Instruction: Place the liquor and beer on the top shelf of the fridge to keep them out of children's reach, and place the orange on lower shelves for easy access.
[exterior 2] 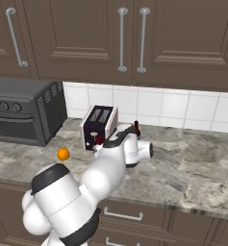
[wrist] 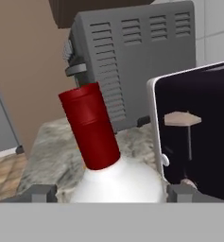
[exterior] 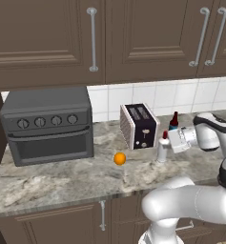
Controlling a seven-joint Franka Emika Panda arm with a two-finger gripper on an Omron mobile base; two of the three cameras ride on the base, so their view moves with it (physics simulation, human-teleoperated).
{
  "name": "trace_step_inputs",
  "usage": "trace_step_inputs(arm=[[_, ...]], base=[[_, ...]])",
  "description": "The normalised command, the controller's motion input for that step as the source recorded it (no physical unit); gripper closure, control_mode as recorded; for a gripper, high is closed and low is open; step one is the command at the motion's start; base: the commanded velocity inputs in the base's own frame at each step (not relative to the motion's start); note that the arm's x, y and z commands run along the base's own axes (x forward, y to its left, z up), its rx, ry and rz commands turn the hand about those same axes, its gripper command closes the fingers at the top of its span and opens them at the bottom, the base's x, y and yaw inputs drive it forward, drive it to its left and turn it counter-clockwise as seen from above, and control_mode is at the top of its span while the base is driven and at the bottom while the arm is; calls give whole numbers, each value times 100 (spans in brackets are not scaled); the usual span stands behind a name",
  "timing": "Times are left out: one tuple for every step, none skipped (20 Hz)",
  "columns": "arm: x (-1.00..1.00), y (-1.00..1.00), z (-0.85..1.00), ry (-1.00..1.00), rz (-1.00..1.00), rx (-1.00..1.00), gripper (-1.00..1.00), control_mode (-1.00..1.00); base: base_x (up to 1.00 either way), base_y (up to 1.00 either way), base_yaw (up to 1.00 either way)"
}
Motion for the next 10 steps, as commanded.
trace_step_inputs(arm=[[0, 8, -15, 0, 0, 0, 100, -100], [0, 0, -11, 0, 0, 0, 100, -100], [0, 0, -7, 0, 0, 0, 100, -100], [0, 0, -1, 0, 0, 0, 100, -100], [0, 0, 0, 0, 0, 0, 100, -100], [0, 0, 0, 1, 0, 0, 100, -100], [0, 0, 0, 0, 0, 0, 100, -100], [0, 0, 0, 0, 0, 0, 100, -100], [0, 0, 0, 0, 0, 0, 100, -100], [0, 0, 0, 0, 0, 0, 100, -100]], base=[[0, 0, 0], [0, 0, 0], [0, 0, 0], [0, 0, 0], [0, 0, 0], [0, 0, 0], [0, 0, 0], [0, 0, 0], [0, 0, 0], [0, 0, 0]])
